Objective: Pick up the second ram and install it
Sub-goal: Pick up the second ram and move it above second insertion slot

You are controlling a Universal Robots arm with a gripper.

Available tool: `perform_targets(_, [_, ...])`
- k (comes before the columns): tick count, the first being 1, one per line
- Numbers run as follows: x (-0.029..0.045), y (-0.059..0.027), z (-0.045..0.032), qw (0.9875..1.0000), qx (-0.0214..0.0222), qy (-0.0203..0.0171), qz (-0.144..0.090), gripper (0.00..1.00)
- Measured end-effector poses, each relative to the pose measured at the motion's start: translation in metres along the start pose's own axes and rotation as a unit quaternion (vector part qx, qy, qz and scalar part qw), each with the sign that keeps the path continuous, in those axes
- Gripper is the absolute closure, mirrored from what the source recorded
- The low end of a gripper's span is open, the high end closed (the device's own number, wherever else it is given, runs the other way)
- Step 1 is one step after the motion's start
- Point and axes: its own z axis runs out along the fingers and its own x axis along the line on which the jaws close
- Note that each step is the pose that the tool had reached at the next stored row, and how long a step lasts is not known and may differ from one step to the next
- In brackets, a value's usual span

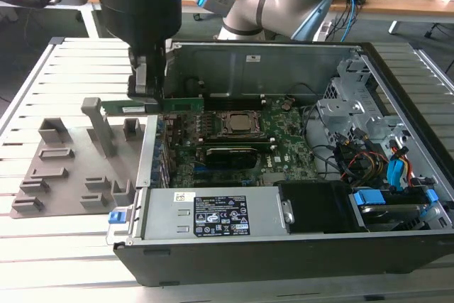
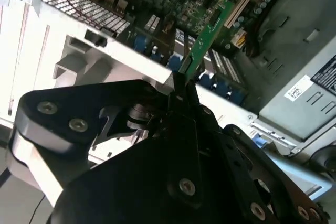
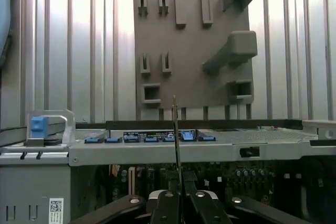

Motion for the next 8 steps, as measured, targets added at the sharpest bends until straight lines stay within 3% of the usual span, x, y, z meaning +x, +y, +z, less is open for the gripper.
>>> perform_targets(4, [-0.0033, -0.0355, 0.0033, 1.0000, -0.0054, 0.0001, 0.000, 0.86])
perform_targets(8, [-0.0037, -0.0497, 0.0074, 1.0000, -0.0080, 0.0000, 0.000, 0.86])
